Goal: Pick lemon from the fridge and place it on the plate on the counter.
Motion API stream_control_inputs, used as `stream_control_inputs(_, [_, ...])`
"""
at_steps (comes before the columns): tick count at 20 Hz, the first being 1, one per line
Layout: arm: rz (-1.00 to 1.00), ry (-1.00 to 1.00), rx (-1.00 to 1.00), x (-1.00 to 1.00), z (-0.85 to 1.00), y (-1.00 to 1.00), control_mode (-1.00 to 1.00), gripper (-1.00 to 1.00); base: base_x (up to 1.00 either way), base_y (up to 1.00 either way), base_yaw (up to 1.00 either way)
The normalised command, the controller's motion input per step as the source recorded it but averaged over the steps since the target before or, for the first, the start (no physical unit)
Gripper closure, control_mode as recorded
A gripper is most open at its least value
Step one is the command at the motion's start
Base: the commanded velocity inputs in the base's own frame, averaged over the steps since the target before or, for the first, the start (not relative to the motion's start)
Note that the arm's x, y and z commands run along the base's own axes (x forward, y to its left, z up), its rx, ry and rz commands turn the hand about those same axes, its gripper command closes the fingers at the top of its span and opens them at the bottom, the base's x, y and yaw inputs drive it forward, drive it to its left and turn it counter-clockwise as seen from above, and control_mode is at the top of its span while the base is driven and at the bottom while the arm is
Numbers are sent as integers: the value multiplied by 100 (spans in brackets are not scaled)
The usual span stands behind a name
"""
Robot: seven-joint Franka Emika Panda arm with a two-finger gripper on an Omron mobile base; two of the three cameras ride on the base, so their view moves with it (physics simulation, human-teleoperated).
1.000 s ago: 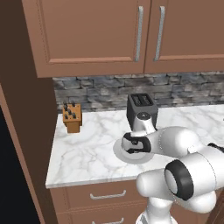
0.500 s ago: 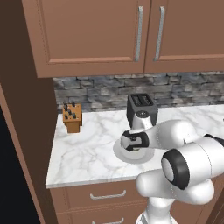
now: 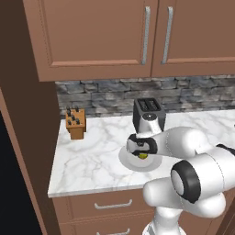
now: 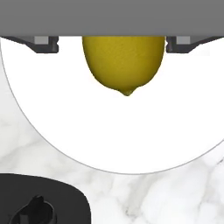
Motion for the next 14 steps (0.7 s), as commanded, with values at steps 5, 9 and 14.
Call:
stream_control_inputs(5, [-5, 0, 3, -18, 92, 0, -100, -100, 0, 0, 0])
stream_control_inputs(9, [0, 0, 1, -46, 79, 0, -100, -100, 0, 0, 0])
stream_control_inputs(14, [0, 1, 0, -63, 45, 6, -100, -100, 0, 0, 0])
